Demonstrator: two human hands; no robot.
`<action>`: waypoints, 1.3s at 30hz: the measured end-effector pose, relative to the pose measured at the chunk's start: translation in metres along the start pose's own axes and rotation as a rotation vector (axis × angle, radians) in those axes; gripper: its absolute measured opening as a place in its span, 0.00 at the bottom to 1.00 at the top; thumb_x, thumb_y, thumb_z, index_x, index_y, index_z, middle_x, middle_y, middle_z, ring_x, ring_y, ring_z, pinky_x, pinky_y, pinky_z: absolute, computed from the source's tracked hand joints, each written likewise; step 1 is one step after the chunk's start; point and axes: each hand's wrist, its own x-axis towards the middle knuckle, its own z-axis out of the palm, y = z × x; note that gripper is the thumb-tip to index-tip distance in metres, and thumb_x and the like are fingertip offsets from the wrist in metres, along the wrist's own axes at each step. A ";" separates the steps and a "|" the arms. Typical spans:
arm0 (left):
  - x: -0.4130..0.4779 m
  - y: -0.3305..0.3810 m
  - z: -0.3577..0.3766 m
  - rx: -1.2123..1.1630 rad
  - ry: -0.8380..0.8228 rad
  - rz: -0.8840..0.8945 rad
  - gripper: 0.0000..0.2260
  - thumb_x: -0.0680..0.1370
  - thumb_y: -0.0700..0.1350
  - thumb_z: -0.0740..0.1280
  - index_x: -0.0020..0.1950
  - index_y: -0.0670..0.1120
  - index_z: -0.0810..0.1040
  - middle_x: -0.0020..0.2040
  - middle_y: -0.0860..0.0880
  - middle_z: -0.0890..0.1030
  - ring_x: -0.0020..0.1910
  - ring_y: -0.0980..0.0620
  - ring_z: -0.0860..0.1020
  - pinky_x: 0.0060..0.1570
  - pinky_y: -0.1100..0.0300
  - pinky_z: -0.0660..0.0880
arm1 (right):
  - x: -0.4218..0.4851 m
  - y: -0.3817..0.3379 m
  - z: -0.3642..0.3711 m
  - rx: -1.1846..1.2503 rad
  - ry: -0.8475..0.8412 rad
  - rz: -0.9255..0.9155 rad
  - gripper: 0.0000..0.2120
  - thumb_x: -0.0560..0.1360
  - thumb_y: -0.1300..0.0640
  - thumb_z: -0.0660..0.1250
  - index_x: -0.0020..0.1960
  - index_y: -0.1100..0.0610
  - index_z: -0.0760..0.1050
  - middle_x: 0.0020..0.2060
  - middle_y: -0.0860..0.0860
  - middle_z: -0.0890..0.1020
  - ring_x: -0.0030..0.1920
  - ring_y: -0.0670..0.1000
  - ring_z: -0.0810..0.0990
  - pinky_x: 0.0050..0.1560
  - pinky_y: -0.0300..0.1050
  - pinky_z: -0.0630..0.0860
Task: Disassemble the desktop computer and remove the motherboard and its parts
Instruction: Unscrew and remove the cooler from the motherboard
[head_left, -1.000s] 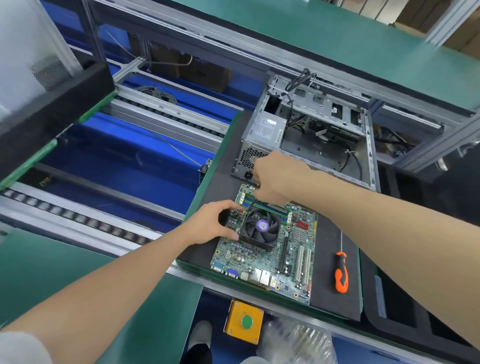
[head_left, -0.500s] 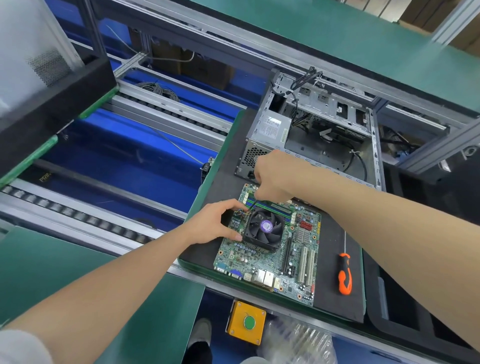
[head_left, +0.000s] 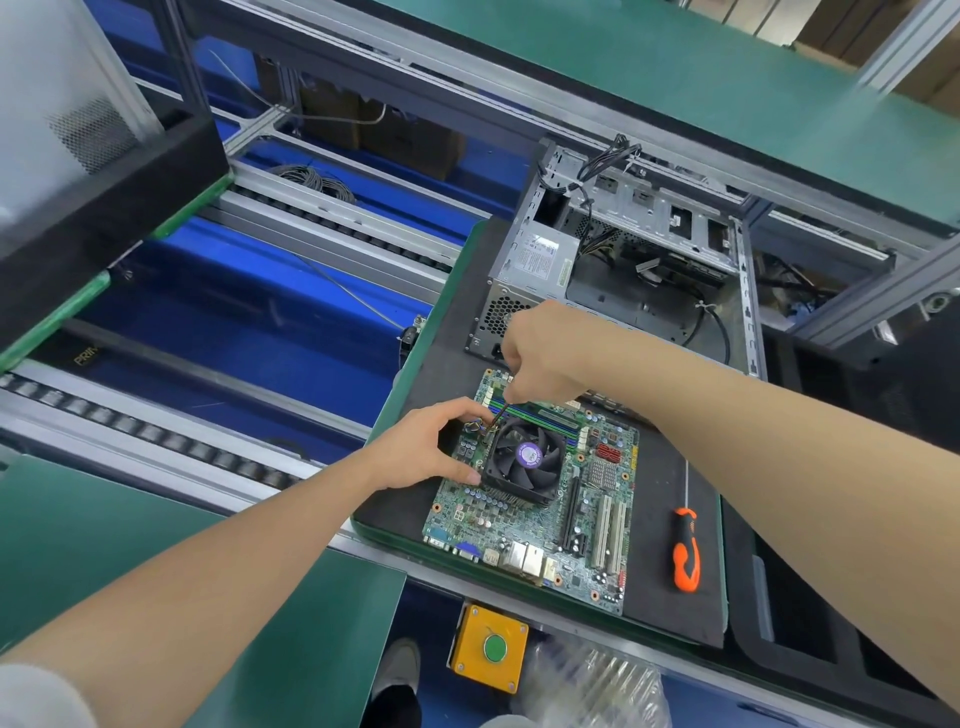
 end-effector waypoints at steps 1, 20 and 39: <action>0.000 0.000 0.000 0.001 -0.002 0.003 0.31 0.68 0.55 0.82 0.63 0.73 0.71 0.64 0.73 0.74 0.66 0.74 0.67 0.67 0.56 0.66 | 0.000 0.000 0.001 -0.004 -0.002 0.002 0.09 0.74 0.55 0.68 0.38 0.58 0.76 0.33 0.53 0.76 0.33 0.56 0.74 0.33 0.41 0.71; 0.001 -0.002 -0.001 0.003 -0.009 0.021 0.32 0.68 0.56 0.82 0.66 0.72 0.71 0.65 0.75 0.73 0.66 0.76 0.66 0.68 0.55 0.66 | 0.003 0.006 0.003 0.004 0.035 0.013 0.10 0.74 0.55 0.69 0.36 0.58 0.74 0.32 0.53 0.75 0.31 0.55 0.73 0.31 0.40 0.69; 0.028 0.057 -0.020 -0.119 0.045 0.166 0.09 0.82 0.45 0.70 0.49 0.59 0.86 0.48 0.57 0.88 0.54 0.59 0.85 0.63 0.53 0.76 | -0.012 0.002 -0.017 -0.191 -0.042 -0.196 0.15 0.76 0.42 0.71 0.43 0.55 0.79 0.36 0.50 0.84 0.41 0.54 0.83 0.33 0.43 0.76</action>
